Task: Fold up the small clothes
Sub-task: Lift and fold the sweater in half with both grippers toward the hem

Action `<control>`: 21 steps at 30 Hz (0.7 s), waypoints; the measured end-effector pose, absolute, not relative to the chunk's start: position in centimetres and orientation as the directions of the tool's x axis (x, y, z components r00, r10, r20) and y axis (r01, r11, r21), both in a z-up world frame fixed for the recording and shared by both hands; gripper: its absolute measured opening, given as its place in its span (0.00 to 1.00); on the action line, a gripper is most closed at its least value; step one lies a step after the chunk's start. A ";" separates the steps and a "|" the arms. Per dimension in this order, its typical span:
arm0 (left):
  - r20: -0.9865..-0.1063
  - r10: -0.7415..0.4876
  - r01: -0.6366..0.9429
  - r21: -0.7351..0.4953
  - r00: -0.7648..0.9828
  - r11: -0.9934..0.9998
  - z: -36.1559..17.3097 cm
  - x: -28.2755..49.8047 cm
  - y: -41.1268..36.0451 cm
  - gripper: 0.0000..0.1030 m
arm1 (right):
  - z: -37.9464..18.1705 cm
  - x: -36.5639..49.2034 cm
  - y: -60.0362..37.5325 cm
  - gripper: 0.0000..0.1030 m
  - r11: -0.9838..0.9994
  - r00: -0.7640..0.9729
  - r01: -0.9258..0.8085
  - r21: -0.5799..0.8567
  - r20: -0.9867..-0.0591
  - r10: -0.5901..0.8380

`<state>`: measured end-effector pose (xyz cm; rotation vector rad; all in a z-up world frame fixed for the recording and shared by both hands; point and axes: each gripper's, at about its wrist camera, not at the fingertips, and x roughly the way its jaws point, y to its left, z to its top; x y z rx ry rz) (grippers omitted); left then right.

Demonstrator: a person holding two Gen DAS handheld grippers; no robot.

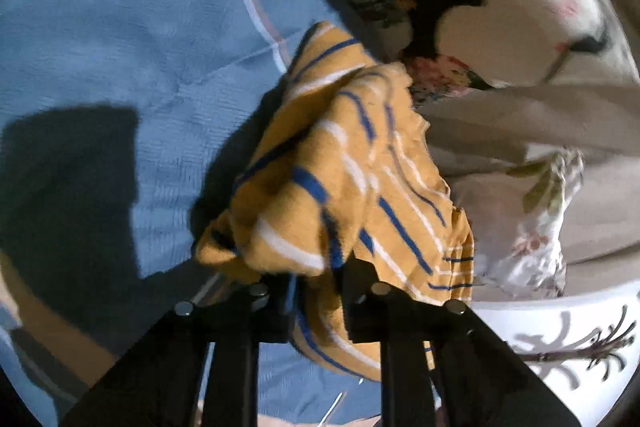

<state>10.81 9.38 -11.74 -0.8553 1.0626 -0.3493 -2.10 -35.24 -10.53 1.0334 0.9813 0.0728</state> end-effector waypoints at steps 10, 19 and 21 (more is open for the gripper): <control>-0.655 -0.582 -0.115 -0.706 0.481 0.699 -8.9 3.5 10.2 0.14 | -9.4 -10.7 -35.4 0.21 0.465 0.570 0.360 0.809 -0.585 0.577; -0.720 -0.477 -0.066 -0.583 0.504 0.810 -8.2 0.2 11.7 0.15 | -7.3 -15.4 -37.6 0.29 0.609 0.580 0.375 0.699 -0.690 0.433; -0.726 -0.424 -0.034 -0.523 0.541 0.852 -6.7 -0.5 11.7 0.16 | -3.8 -14.9 -37.3 0.29 0.709 0.626 0.329 0.623 -0.706 0.331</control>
